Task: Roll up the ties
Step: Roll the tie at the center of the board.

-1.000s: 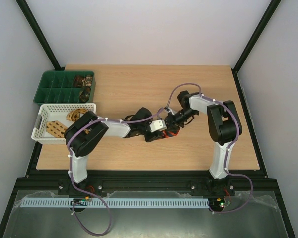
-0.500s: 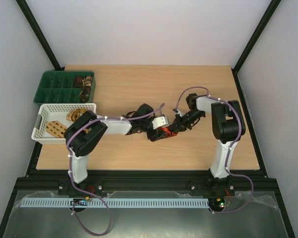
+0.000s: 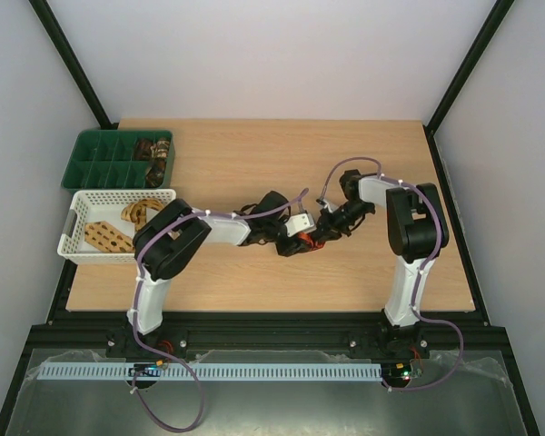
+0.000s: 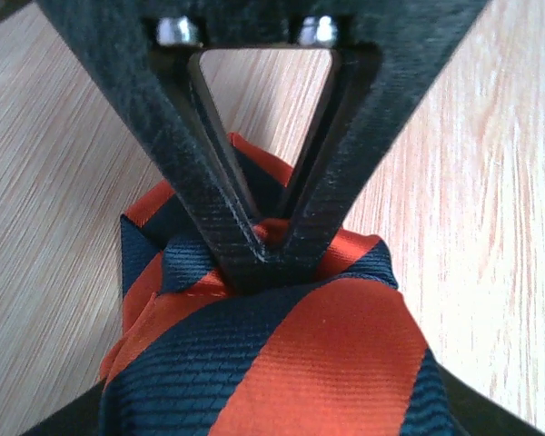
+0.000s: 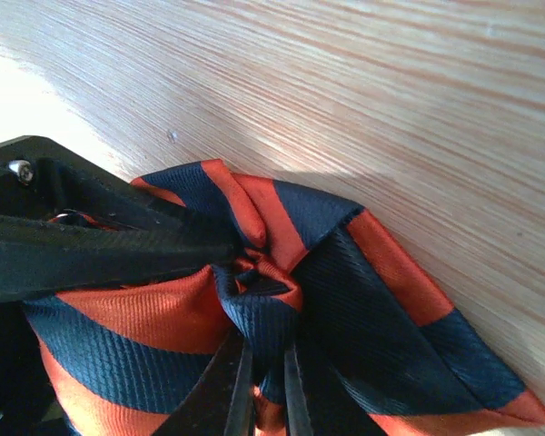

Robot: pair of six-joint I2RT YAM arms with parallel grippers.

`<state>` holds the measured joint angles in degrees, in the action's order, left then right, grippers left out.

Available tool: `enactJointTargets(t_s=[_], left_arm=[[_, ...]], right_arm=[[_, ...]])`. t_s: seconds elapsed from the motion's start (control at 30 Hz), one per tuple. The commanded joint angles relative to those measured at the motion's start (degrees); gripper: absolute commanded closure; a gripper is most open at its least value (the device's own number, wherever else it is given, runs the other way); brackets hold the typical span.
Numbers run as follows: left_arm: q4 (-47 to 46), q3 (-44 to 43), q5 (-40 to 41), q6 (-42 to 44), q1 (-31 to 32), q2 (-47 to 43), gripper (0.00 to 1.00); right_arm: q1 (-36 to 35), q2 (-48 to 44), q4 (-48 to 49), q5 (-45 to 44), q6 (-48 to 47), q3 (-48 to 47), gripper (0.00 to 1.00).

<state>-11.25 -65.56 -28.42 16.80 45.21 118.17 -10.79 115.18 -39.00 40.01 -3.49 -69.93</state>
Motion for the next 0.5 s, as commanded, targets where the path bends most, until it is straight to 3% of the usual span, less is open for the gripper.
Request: enactJointTargets(t_s=[0.0,0.13,0.23,0.47], left_arm=[[4.6,3.5,1.6,4.1,0.3,-0.1,0.53],[5.5,7.2,3.8,6.4,0.3,-1.2,0.59],[5.9,7.6,4.5,6.6,0.3,-1.0,0.59],[6.2,6.2,4.3,6.7,0.3,-0.1,0.59]], right_arm=[[1.3,1.6,-2.0,-7.1,-1.3,-3.0,0.84],[4.3,1.6,-8.0,-4.3,-3.1,-7.6,0.63],[5.5,1.5,-11.4,-3.0,-4.4,-9.4,0.54],[5.2,4.5,-12.9,-2.0,-4.1,-8.8,0.48]])
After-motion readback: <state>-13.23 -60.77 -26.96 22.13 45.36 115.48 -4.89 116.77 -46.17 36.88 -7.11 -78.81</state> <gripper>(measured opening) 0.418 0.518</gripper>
